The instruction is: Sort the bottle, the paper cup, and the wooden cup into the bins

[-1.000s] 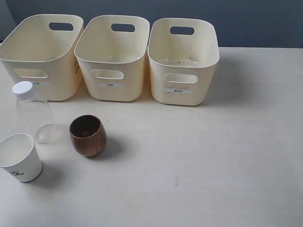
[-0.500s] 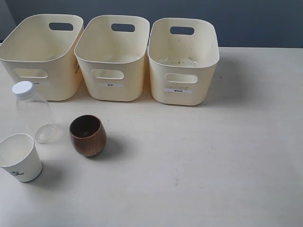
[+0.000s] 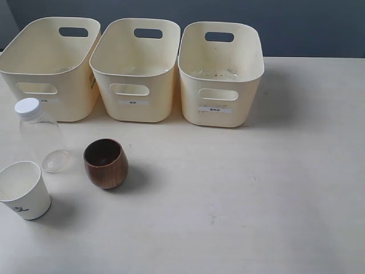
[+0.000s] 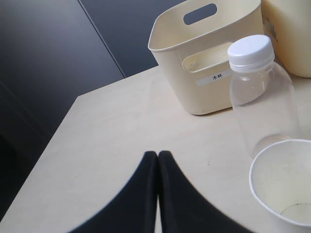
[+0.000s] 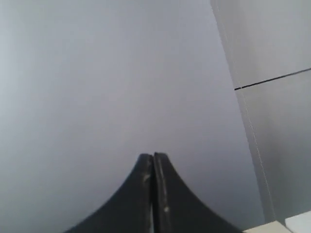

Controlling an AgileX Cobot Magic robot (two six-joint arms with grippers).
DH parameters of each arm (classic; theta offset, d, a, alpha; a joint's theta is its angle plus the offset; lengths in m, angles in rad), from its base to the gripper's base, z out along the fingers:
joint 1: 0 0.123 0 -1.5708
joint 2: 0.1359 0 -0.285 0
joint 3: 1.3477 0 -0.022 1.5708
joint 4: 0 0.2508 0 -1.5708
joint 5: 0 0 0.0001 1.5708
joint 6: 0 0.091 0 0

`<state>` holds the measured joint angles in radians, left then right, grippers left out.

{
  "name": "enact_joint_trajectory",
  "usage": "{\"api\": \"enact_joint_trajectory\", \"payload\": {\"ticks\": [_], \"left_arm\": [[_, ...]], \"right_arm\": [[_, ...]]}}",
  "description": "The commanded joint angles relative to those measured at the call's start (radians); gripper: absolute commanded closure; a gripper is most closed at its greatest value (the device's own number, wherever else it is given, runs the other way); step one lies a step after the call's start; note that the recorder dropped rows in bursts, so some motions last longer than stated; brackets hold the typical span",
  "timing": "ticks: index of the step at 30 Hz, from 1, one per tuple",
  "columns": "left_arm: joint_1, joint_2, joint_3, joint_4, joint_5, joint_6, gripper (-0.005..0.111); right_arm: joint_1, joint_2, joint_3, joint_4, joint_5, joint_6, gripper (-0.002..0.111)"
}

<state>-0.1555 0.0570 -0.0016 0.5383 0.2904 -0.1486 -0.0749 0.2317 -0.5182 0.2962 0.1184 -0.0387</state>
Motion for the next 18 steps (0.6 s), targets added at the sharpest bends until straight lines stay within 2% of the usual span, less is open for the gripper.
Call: {"api": "enact_joint_trajectory", "payload": {"ticks": [1,2,4,8,10,13,18], "left_arm": [[-0.005,-0.003,0.002,-0.001,-0.006,-0.002,0.107],[-0.005,-0.003,0.002,-0.001,-0.006,-0.002,0.107],[-0.005,-0.003,0.002,-0.001,-0.006,-0.002,0.107],[-0.005,-0.003,0.002,-0.001,-0.006,-0.002,0.107],[-0.005,-0.003,0.002,-0.001,-0.006,-0.002,0.107],[-0.005,-0.003,0.002,-0.001,-0.006,-0.002,0.107],[-0.005,-0.003,0.002,-0.001,-0.006,-0.002,0.107]], "right_arm": [[0.116,0.252,-0.237,0.279,0.277,-0.513,0.109],[0.164,0.357,-0.311,0.499,0.403,-0.775,0.109],[0.216,0.485,-0.381,0.679,0.548,-0.986,0.109],[0.319,0.707,-0.444,0.711,0.670,-1.150,0.109],[0.428,0.836,-0.446,0.707,0.631,-1.230,0.109],[0.610,0.983,-0.446,0.704,0.480,-1.320,0.109],[0.796,1.160,-0.512,0.697,0.360,-1.341,0.109]]}}
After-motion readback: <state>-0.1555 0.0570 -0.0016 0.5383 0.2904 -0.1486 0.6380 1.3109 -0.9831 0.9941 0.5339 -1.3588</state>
